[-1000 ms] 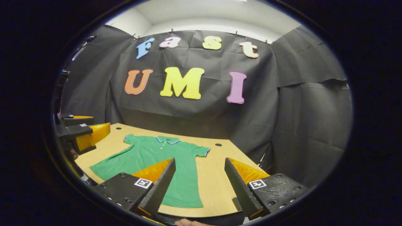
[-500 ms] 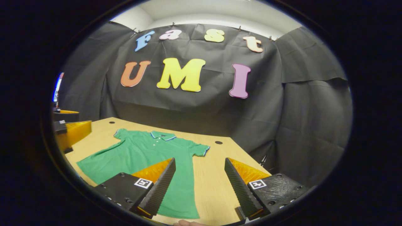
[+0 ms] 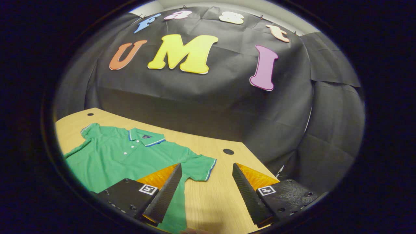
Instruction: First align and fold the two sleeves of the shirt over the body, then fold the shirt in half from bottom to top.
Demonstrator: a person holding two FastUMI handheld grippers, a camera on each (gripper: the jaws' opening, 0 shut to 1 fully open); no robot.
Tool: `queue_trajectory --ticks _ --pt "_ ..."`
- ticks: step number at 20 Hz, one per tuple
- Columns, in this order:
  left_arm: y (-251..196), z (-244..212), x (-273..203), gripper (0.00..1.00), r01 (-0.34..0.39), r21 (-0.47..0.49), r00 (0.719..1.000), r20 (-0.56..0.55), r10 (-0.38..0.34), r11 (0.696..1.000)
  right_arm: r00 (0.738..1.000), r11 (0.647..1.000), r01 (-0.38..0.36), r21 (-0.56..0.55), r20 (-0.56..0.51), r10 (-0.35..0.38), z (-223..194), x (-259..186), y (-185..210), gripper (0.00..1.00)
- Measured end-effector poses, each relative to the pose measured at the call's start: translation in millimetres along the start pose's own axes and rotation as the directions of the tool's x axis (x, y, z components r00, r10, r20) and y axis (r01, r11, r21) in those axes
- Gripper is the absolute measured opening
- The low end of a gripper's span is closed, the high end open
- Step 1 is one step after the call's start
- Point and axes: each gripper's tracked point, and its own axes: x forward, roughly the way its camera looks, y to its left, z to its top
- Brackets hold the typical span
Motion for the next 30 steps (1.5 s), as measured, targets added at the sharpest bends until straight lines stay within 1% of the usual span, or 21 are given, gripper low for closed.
queue_trajectory --ticks 2,3,6,7,8,9,10,11,13,14,15,16,18,19,20,22,23,24,28,30 --pt "9 -8 8 1.0 -0.015 -0.03 1.0 -0.025 0.014 0.999 0.998 1.0 0.002 0.021 -0.055 0.0 -8 36 2 0.97" --pt "14 -11 12 1.0 -0.02 -0.041 0.999 -0.034 0.018 0.999 0.997 1.0 0.005 0.028 -0.081 -0.002 -12 51 1 0.95" --pt "19 -20 21 1.0 -0.024 -0.057 0.998 -0.052 0.022 0.998 0.984 0.997 0.005 0.082 -0.176 0.01 -27 85 3 0.95" --pt "16 -22 24 1.0 -0.017 -0.062 0.998 -0.053 0.014 0.998 0.974 0.992 0.024 0.122 -0.227 0.005 -35 93 0 0.95" --pt "15 -24 25 1.0 -0.014 -0.067 0.998 -0.061 0.009 0.998 0.963 0.981 0.03 0.191 -0.269 0.022 -43 99 1 0.95" --pt "16 -30 28 1.0 -0.014 -0.068 0.997 -0.075 0.009 0.998 0.949 0.968 0.024 0.25 -0.309 0.056 -51 104 4 0.95" --pt "16 -34 29 1.0 -0.016 -0.064 0.996 -0.091 0.01 0.998 0.935 0.959 0.035 0.281 -0.349 0.068 -59 110 2 0.95" --pt "16 -37 29 1.0 -0.019 -0.056 0.995 -0.1 0.014 0.998 0.924 0.953 0.034 0.301 -0.373 0.085 -67 112 3 0.92" --pt "16 -36 29 1.0 -0.026 -0.035 0.995 -0.096 0.023 0.999 0.915 0.955 0.019 0.295 -0.389 0.102 -74 115 5 0.83" --pt "15 -36 29 1.0 -0.025 -0.028 0.995 -0.094 0.022 0.999 0.921 0.96 0.009 0.281 -0.377 0.102 -73 117 5 0.79" --pt "12 -35 29 1.0 -0.021 -0.025 0.996 -0.091 0.018 0.999 0.918 0.957 -0.002 0.291 -0.379 0.117 -71 116 10 0.78" --pt "11 -35 29 1.0 -0.017 -0.026 0.996 -0.091 0.014 1.0 0.918 0.952 -0.003 0.307 -0.376 0.124 -71 117 13 0.61" --pt "8 -36 28 1.0 -0.009 -0.028 0.995 -0.095 0.007 1.0 0.909 0.925 -0.008 0.381 -0.383 0.165 -67 117 22 0.27" --pt "8 -36 27 1.0 -0.008 -0.026 0.996 -0.094 0.006 1.0 0.906 0.917 -0.007 0.399 -0.385 0.174 -66 118 22 0.1" --pt "9 -34 26 1.0 -0.008 -0.024 0.996 -0.09 0.006 1.0 0.908 0.92 -0.01 0.391 -0.382 0.172 -68 121 21 0.07" --pt "9 -31 24 1.0 -0.01 -0.019 0.996 -0.084 0.008 1.0 0.917 0.938 -0.025 0.345 -0.367 0.159 -65 120 19 0.05" --pt "9 -31 24 1.0 -0.009 -0.018 0.997 -0.082 0.008 1.0 0.92 0.943 -0.027 0.333 -0.361 0.154 -61 119 18 0.06" --pt "9 -31 25 1.0 -0.009 -0.018 0.997 -0.082 0.008 1.0 0.924 0.947 -0.03 0.321 -0.352 0.149 -56 118 18 0.02" --pt "7 -38 26 1.0 -0.005 -0.042 0.994 -0.109 0.001 0.999 0.957 0.966 -0.044 0.254 -0.267 0.114 -21 113 19 0.02" --pt "7 -38 26 1.0 -0.001 -0.046 0.994 -0.113 -0.004 0.999 0.968 0.977 -0.066 0.204 -0.225 0.112 -4 106 28 0.02"
